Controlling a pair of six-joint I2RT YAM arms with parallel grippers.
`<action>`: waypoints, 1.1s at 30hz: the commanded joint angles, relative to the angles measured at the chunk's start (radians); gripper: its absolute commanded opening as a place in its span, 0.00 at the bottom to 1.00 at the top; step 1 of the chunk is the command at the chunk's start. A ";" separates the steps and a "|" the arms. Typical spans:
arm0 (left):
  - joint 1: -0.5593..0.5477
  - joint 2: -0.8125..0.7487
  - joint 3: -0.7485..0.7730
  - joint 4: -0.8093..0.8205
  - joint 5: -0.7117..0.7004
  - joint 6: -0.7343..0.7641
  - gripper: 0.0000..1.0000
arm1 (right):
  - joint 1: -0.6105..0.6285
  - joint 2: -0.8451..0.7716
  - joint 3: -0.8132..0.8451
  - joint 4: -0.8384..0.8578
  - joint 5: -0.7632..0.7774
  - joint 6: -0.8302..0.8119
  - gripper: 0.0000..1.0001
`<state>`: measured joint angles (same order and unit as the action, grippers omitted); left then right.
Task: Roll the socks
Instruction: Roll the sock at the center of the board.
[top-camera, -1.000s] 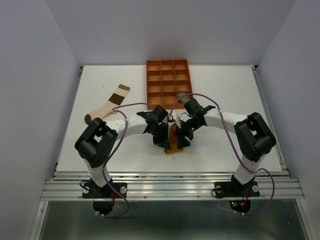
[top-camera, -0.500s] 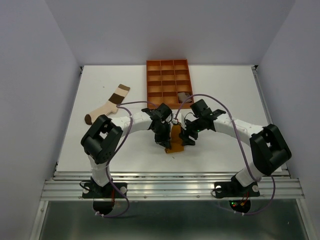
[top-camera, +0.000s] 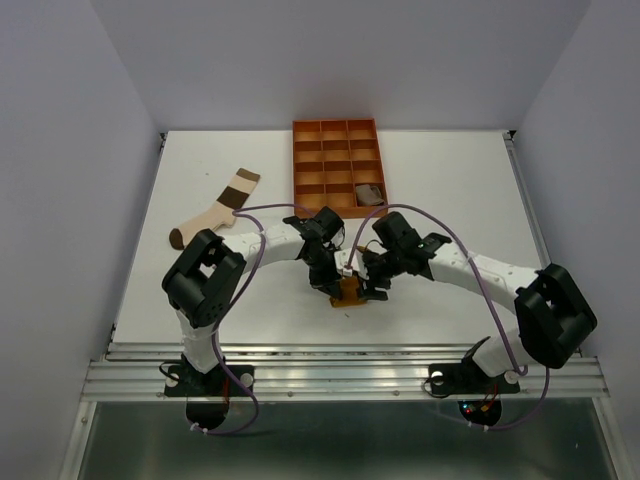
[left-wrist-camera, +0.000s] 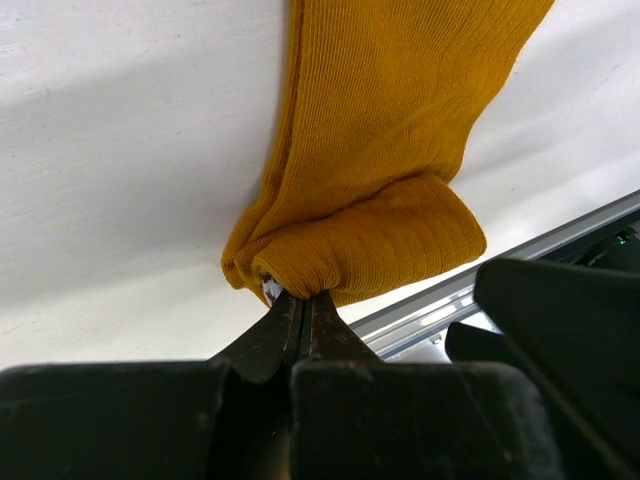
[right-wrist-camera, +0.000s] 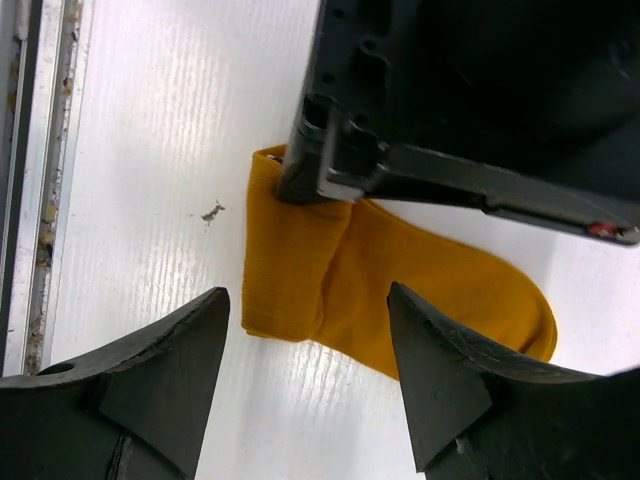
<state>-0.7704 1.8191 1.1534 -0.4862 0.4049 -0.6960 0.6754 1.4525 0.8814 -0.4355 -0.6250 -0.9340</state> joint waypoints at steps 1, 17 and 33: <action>0.002 0.002 0.011 -0.037 -0.006 -0.002 0.00 | 0.041 -0.037 -0.009 -0.006 0.031 -0.068 0.70; 0.002 0.016 -0.007 -0.034 0.023 -0.011 0.00 | 0.122 -0.058 -0.117 -0.022 0.119 -0.186 0.68; 0.002 -0.010 -0.087 0.095 0.161 -0.030 0.00 | 0.122 0.032 -0.145 0.139 0.159 -0.163 0.63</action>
<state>-0.7616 1.8206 1.1065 -0.4252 0.4957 -0.7189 0.7872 1.4563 0.7521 -0.3893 -0.4957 -1.1011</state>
